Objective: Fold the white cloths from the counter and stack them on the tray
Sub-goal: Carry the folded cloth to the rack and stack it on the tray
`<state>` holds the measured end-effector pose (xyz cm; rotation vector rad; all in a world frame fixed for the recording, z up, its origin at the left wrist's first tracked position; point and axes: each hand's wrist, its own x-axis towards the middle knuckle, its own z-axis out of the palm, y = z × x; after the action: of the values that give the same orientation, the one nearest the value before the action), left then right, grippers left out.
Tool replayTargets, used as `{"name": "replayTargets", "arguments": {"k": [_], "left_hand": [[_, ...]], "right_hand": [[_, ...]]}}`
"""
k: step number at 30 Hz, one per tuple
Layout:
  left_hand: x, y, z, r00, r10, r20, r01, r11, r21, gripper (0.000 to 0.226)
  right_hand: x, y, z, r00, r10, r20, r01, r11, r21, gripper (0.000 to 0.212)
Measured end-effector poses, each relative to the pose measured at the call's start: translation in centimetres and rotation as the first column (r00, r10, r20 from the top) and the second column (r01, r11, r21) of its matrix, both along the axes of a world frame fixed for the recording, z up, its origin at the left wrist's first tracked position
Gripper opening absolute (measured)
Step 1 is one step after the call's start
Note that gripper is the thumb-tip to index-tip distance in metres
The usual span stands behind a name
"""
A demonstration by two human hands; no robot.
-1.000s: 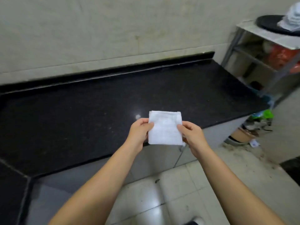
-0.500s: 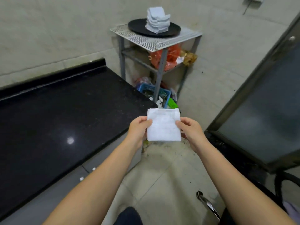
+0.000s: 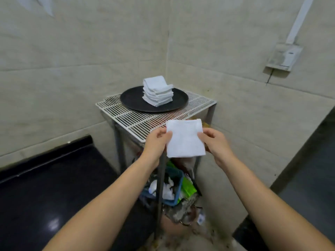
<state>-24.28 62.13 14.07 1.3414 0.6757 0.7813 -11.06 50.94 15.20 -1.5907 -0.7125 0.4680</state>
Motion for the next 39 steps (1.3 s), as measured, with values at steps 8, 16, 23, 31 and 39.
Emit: {"name": "replayTargets", "arguments": {"k": [8,16,23,31,39], "left_hand": [[9.2,13.0,5.8,0.946,0.324,-0.005,-0.316,0.926,0.205,0.022],[16.3,24.9,9.4,0.755,0.655,-0.041,-0.615,0.728,0.301,0.026],[17.8,27.4,6.0,0.606,0.738,-0.296,-0.607,0.67,0.427,0.034],[18.7,26.7,4.9,0.514,0.758,-0.402,-0.559,0.651,0.514,0.039],[18.6,26.1,4.8,0.48,0.739,-0.472,-0.554,0.673,0.49,0.038]], "right_hand": [[10.6,15.6,6.7,0.976,0.183,0.118,-0.188,0.982,0.036,0.018],[17.9,31.4,10.7,0.905,0.388,0.173,-0.398,0.917,0.021,0.007],[21.4,36.6,6.4,0.83,0.546,0.11,-0.53,0.835,-0.144,0.016],[22.8,37.2,5.2,0.821,0.563,0.093,-0.548,0.823,-0.147,0.023],[23.3,36.8,4.3,0.768,0.633,0.097,-0.605,0.767,-0.214,0.027]]}}
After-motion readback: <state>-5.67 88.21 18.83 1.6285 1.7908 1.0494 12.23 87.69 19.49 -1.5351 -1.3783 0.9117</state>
